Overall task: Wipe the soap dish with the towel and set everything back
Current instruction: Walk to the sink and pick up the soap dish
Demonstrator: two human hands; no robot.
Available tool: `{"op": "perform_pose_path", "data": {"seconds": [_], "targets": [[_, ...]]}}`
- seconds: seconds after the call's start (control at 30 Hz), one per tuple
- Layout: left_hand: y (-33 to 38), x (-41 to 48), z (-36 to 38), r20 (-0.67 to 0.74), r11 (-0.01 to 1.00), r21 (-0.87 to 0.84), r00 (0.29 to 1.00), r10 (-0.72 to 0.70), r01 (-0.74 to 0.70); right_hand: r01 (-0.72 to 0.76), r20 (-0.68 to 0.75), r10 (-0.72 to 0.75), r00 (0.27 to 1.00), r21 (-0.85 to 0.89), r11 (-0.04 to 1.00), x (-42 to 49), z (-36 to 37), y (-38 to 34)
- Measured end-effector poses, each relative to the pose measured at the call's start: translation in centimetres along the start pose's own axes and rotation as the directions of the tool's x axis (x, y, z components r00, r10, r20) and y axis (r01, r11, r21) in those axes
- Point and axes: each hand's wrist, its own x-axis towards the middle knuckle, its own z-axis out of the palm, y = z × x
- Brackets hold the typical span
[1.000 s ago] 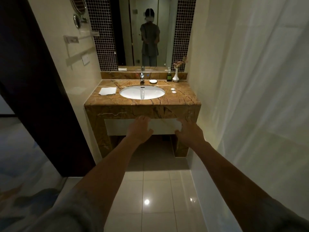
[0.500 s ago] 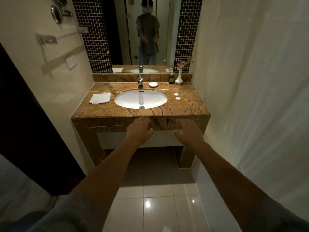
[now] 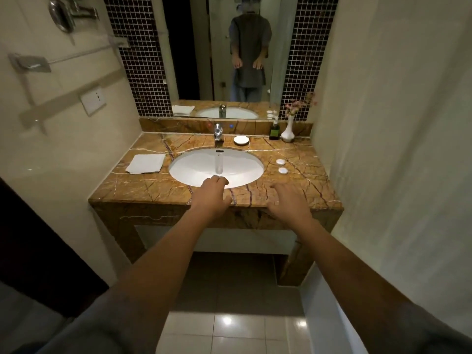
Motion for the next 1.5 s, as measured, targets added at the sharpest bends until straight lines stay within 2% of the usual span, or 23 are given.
{"op": "perform_pose_path", "data": {"seconds": [0.33, 0.7, 0.83, 1.0, 1.23, 1.5], "targets": [[-2.3, 11.1, 3.0, 0.029, 1.000, 0.027, 1.000, -0.008, 0.007, -0.005, 0.016, 0.005, 1.000, 0.001, 1.000, 10.6, 2.5, 1.6], [-9.2, 25.4, 6.0, 0.094, 1.000, -0.003, 0.995, 0.015, -0.015, -0.118, 0.076, 0.115, 0.990, 0.039, 0.992, 25.0, 6.7, 0.6], [-11.0, 29.2, 6.6, 0.109, 1.000, -0.023, 0.994, 0.021, -0.018, -0.098, 0.064, 0.098, 0.993, -0.003, 0.995, 29.0, 8.3, 0.5], [-12.4, 33.4, 7.7, 0.151, 0.999, -0.030, 0.988, 0.016, -0.011, -0.127, 0.092, 0.126, 0.988, 0.002, 0.992, 33.1, 10.1, 0.6], [-13.7, 39.1, 10.4, 0.170, 0.999, -0.020, 0.985, 0.028, -0.025, -0.086, 0.078, 0.084, 0.993, 0.025, 0.996, 39.5, 12.5, 2.1], [-13.3, 46.4, 13.5, 0.188, 1.000, 0.003, 0.982, 0.010, -0.010, -0.084, 0.159, 0.074, 0.985, 0.059, 0.995, 47.1, 14.4, 5.2]]}}
